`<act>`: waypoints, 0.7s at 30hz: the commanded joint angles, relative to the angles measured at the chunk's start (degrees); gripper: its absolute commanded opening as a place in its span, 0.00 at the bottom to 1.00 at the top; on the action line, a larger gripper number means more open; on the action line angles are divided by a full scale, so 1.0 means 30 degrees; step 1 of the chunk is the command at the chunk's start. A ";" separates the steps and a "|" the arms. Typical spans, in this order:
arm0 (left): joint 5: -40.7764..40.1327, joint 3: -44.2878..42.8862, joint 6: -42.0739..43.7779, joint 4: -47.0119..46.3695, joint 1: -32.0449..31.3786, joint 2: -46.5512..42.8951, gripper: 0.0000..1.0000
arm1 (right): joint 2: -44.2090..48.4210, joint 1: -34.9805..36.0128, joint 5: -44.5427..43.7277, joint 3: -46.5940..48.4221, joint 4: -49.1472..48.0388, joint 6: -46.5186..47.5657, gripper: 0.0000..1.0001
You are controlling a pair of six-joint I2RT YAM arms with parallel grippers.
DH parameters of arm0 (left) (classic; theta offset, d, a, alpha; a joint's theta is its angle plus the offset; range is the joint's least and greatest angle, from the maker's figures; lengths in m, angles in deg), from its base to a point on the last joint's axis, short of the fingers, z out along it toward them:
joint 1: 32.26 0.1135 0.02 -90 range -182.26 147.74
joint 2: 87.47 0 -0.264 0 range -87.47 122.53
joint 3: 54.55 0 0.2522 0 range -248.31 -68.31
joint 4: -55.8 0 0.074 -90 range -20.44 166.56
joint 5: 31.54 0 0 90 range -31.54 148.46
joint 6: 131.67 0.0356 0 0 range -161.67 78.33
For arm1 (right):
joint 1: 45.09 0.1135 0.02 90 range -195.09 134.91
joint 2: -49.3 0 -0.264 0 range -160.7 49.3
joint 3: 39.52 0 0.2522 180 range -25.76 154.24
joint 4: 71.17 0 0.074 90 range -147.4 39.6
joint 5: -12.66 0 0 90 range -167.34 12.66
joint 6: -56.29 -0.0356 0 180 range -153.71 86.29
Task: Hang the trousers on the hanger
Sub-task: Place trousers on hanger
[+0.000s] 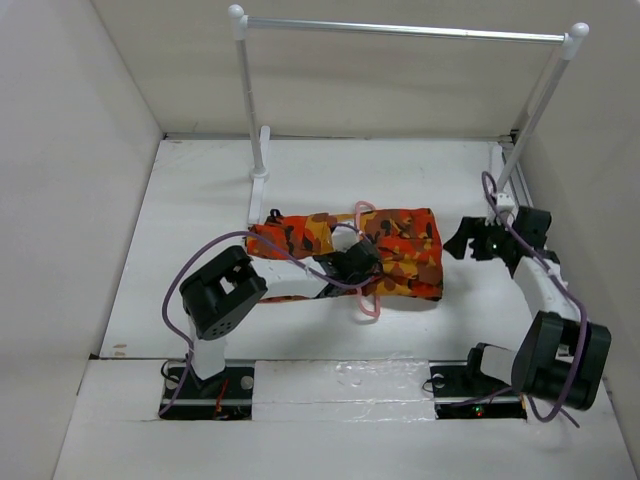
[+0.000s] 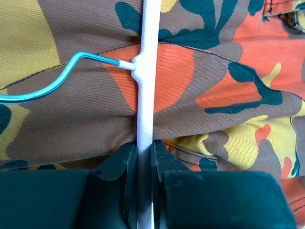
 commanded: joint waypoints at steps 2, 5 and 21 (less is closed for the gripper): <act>-0.0666 -0.0722 0.0209 0.2615 0.0200 0.1045 0.00 | 0.1946 0.0707 0.0691 -0.4402 0.1054 0.1230 0.90; -0.0607 -0.0928 0.0415 0.2526 0.0200 0.1250 0.00 | 0.1917 0.0887 0.0901 -0.4881 0.1057 0.1349 0.91; -0.0694 0.0740 0.0826 0.2407 0.1135 -0.0036 0.00 | 0.0358 -0.1130 0.4830 -0.6350 -0.5570 -0.2196 0.00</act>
